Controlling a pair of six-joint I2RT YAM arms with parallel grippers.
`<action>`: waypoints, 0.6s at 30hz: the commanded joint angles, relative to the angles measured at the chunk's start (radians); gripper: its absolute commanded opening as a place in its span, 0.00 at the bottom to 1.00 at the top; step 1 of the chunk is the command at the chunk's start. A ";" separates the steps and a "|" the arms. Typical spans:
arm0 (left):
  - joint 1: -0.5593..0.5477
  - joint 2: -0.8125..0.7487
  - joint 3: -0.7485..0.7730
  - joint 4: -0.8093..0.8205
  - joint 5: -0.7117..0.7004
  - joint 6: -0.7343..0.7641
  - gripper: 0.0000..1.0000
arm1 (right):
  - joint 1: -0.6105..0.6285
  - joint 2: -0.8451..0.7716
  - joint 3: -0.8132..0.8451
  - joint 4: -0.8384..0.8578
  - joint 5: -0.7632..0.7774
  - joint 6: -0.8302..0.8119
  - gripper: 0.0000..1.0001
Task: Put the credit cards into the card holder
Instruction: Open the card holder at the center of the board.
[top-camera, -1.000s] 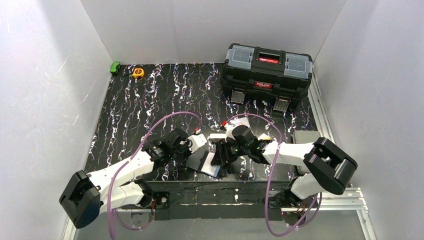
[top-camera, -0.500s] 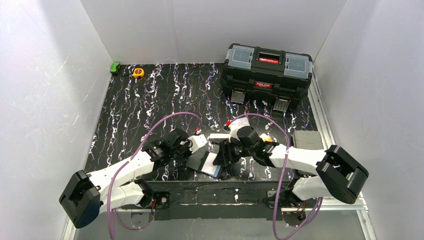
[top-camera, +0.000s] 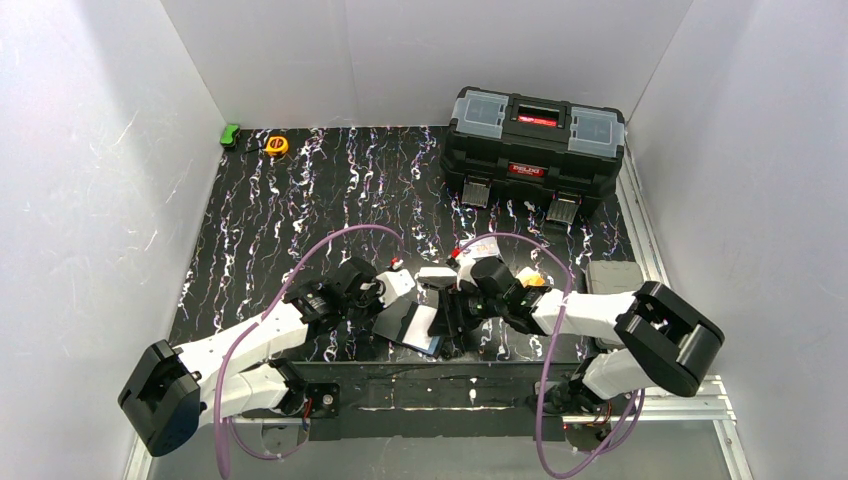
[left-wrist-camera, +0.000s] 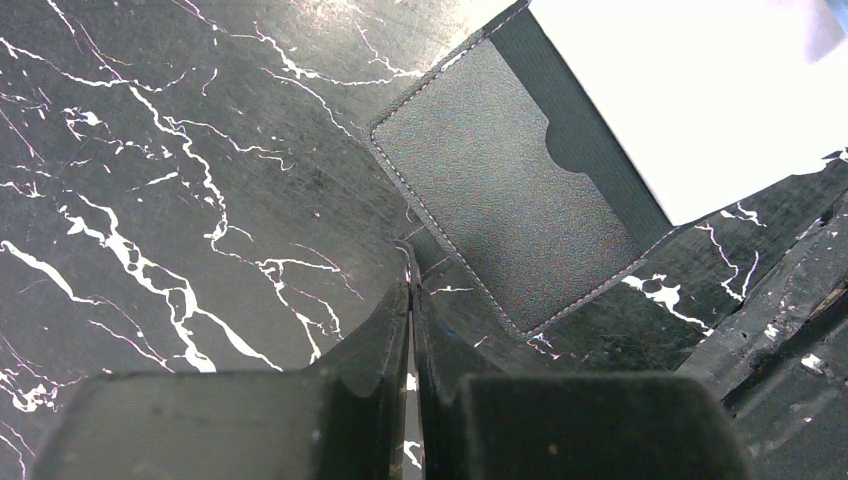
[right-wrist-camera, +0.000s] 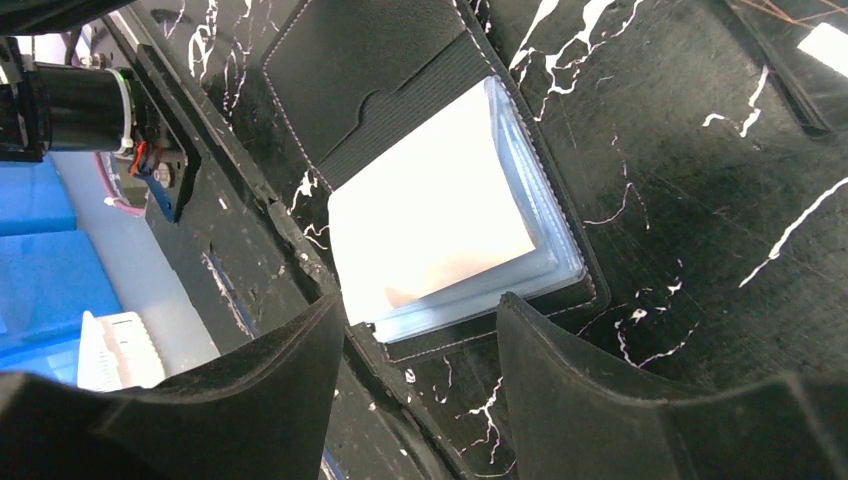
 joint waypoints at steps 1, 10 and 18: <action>-0.009 -0.011 -0.014 0.006 0.014 0.008 0.00 | 0.007 0.039 0.028 0.064 -0.021 0.004 0.64; -0.015 -0.018 -0.021 0.008 0.015 0.009 0.00 | 0.007 0.058 0.046 0.086 -0.037 0.008 0.63; -0.018 -0.019 -0.020 0.008 0.015 0.006 0.00 | 0.007 0.024 0.063 0.048 -0.032 -0.005 0.62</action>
